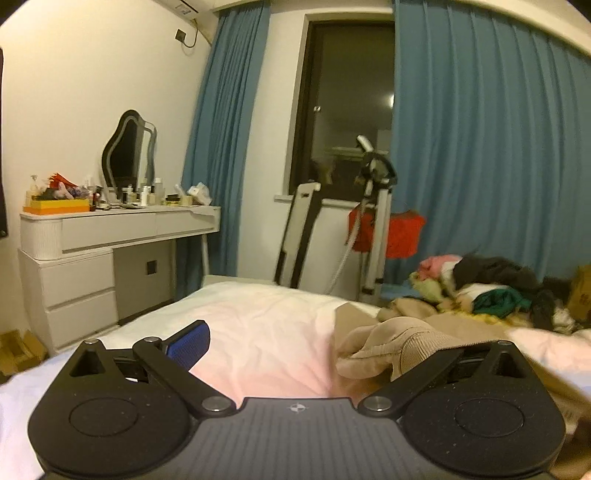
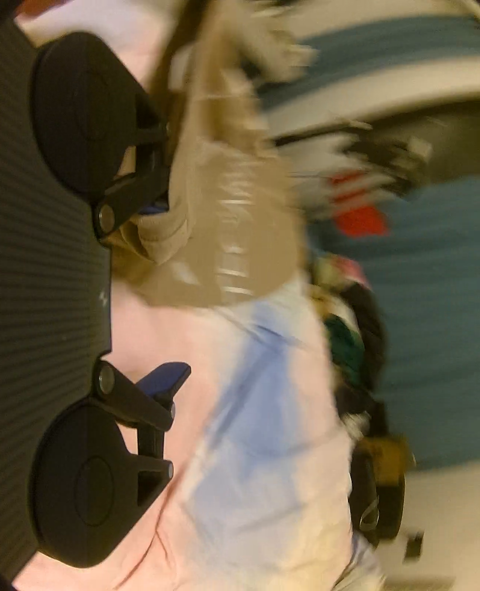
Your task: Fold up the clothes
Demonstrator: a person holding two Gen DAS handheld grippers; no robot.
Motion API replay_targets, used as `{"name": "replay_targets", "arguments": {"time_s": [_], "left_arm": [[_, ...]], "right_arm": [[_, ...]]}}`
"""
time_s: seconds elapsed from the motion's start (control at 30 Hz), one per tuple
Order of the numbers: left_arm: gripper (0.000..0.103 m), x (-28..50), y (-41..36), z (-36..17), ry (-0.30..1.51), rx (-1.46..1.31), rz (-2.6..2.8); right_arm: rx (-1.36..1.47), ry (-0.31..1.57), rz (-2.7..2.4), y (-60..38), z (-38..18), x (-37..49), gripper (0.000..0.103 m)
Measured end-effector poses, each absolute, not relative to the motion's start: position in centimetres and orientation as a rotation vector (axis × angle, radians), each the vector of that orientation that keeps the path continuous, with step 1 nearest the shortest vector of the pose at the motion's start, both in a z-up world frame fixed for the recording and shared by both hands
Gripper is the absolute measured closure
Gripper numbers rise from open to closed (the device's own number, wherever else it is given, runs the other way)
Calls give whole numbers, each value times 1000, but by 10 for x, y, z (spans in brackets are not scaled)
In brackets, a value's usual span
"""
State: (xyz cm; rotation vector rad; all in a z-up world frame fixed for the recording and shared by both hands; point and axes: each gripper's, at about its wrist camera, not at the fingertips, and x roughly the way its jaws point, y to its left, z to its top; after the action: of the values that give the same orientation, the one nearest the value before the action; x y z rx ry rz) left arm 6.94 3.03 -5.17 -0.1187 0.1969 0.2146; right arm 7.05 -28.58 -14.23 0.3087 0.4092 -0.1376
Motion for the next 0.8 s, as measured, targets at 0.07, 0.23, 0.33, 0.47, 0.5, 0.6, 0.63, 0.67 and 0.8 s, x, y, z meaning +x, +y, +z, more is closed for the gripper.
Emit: {"name": "replay_targets", "arguments": {"time_s": [0.07,0.23,0.33,0.47,0.5,0.6,0.63,0.67,0.8], "left_arm": [[0,66,24,-53,204,-106,182],[1,66,11,-65,243,-51,150],[1,69,15,-66,252,-69,167],[1,70,25,-65,272,-106,195],[1,71,27,-64,278,-113,200],[1,71,30,-64,291,-121,204],[0,71,30,-64,294,-116,202],[0,71,28,-65,297,-107,192],[0,65,13,-69,292,-33,155]], "right_arm": [[374,309,-178,-298,-133,60,26],[421,185,-175,-306,-124,51,24],[358,390,-129,-301,-140,76,25],[334,749,-74,-294,-182,111,26],[353,786,-58,-293,-189,114,26],[370,707,-120,-299,-179,108,26],[377,653,-155,-303,-173,103,26],[390,572,-195,-307,-165,95,26],[356,290,-288,-313,-135,64,26]]}}
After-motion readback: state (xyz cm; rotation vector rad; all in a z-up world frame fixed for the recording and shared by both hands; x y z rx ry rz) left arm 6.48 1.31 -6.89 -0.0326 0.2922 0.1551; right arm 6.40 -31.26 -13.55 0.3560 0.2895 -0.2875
